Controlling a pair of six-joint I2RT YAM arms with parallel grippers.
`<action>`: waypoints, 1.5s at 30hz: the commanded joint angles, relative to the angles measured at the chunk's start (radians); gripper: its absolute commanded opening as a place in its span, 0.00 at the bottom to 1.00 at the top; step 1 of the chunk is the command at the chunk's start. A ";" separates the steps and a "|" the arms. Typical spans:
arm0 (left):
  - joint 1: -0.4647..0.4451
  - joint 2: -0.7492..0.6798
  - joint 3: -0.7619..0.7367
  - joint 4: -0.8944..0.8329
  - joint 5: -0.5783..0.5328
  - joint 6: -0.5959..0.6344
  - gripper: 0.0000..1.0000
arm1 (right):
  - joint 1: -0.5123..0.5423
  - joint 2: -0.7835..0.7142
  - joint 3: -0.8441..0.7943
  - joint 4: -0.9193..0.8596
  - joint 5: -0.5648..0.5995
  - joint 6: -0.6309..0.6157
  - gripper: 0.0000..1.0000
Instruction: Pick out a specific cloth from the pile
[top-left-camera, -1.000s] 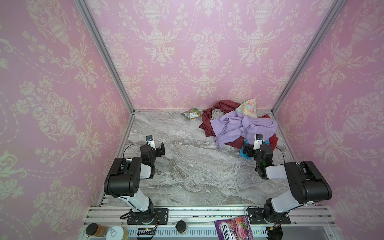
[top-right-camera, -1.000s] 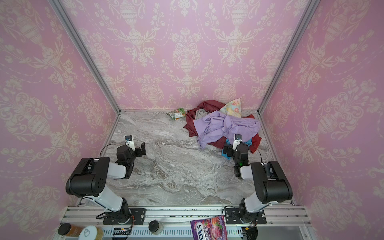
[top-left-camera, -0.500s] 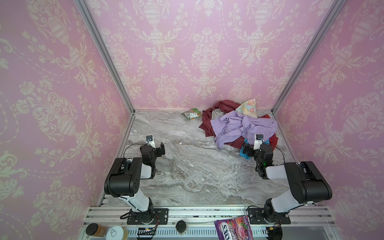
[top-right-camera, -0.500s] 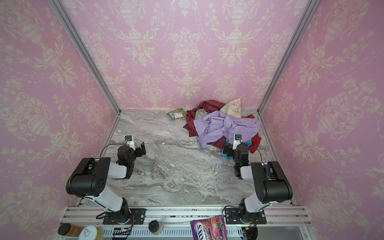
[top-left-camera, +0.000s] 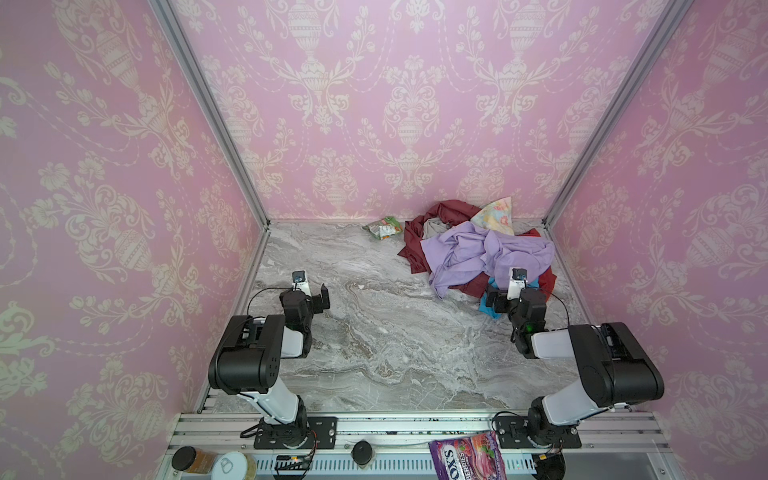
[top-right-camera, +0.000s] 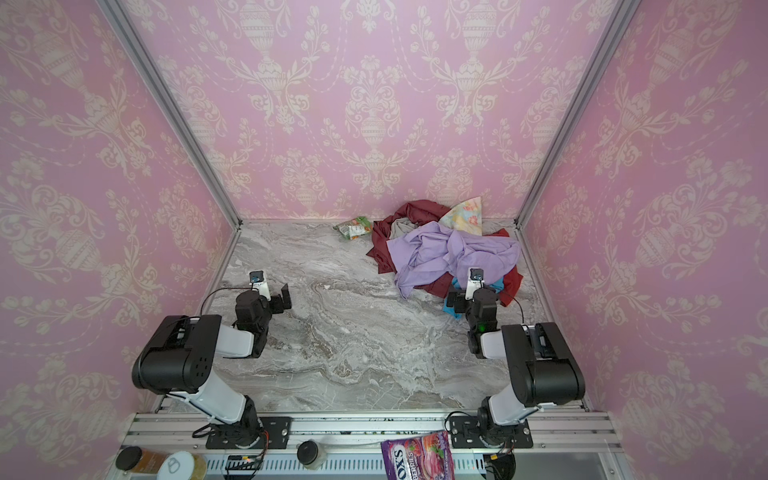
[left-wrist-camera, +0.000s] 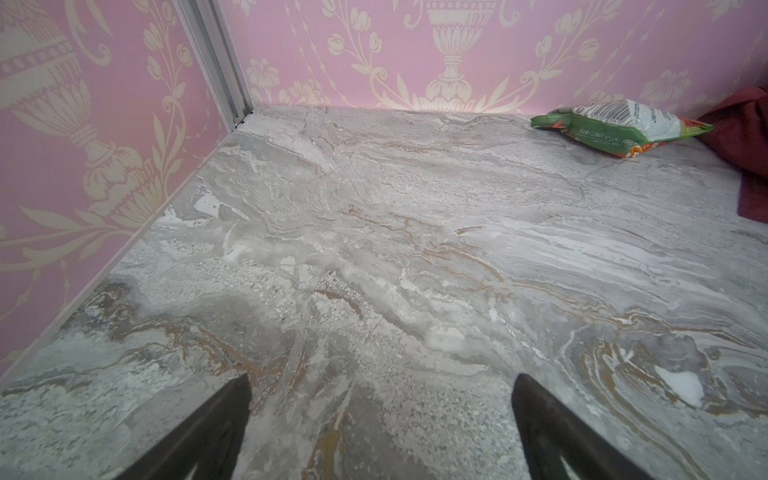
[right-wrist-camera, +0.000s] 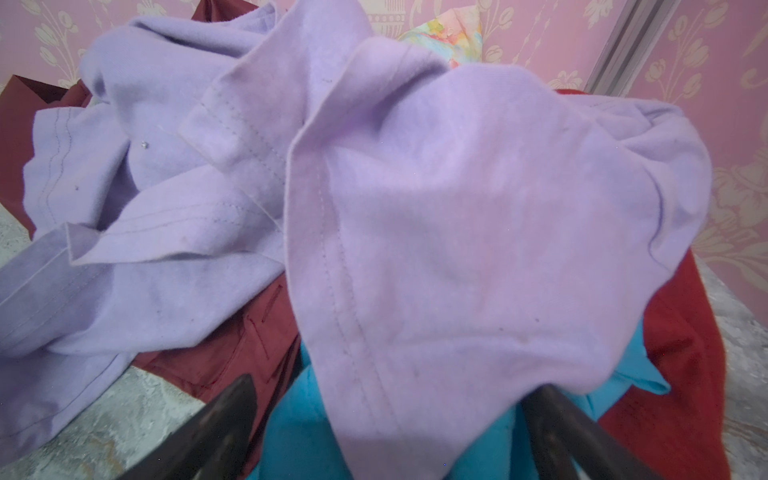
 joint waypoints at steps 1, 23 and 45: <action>-0.003 -0.012 -0.007 0.006 -0.020 0.009 0.99 | 0.007 -0.023 -0.013 0.031 0.032 0.027 1.00; -0.174 -0.390 0.268 -0.636 -0.146 0.014 0.99 | 0.089 -0.360 0.045 -0.317 0.320 0.053 1.00; -0.394 -0.358 0.579 -1.072 0.212 0.033 0.96 | 0.231 -0.313 0.780 -1.131 0.207 0.060 0.99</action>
